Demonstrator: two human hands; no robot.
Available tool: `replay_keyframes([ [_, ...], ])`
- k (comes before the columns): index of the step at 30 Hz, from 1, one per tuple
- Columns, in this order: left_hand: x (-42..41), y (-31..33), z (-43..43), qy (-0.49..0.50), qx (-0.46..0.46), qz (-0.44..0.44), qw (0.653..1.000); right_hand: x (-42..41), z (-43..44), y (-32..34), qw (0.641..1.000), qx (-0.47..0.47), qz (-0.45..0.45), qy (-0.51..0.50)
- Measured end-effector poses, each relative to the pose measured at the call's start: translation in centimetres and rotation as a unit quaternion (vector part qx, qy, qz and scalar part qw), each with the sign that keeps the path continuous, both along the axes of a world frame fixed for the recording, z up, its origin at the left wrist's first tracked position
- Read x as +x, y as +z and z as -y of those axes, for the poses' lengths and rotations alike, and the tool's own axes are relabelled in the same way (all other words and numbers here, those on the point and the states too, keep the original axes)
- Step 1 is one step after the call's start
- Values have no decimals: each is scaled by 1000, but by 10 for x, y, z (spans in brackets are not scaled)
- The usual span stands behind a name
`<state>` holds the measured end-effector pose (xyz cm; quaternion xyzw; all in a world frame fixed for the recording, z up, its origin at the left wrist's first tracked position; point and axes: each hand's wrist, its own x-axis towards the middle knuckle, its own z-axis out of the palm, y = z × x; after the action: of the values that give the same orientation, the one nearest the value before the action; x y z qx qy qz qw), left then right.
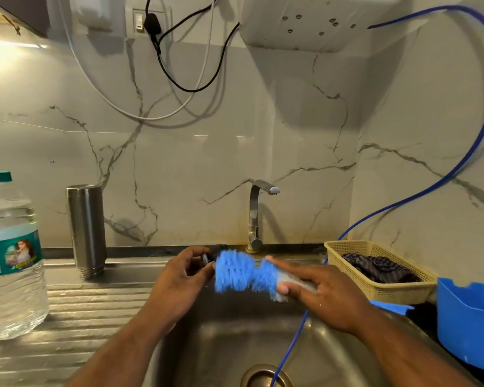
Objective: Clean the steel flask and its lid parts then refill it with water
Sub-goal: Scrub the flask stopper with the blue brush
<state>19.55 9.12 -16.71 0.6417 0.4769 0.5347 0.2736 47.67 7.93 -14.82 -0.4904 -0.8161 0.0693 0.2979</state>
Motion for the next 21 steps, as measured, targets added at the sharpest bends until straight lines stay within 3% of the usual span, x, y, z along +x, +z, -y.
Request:
replay_keyframes([
  [3, 6, -6, -1, -36, -16, -36, 999, -2, -5, -6, 998, 20, -64, -18],
  [8, 10, -7, -3, -57, -62, 72, 994, -5, -7, -9, 997, 22, -71, -22],
  [13, 6, -7, -3, -68, -85, 69, 992, -6, -12, -14, 996, -2, -87, -9],
  [21, 13, -6, -1, -72, -148, 160, 973, -9, -12, -15, 995, -26, -99, 16],
])
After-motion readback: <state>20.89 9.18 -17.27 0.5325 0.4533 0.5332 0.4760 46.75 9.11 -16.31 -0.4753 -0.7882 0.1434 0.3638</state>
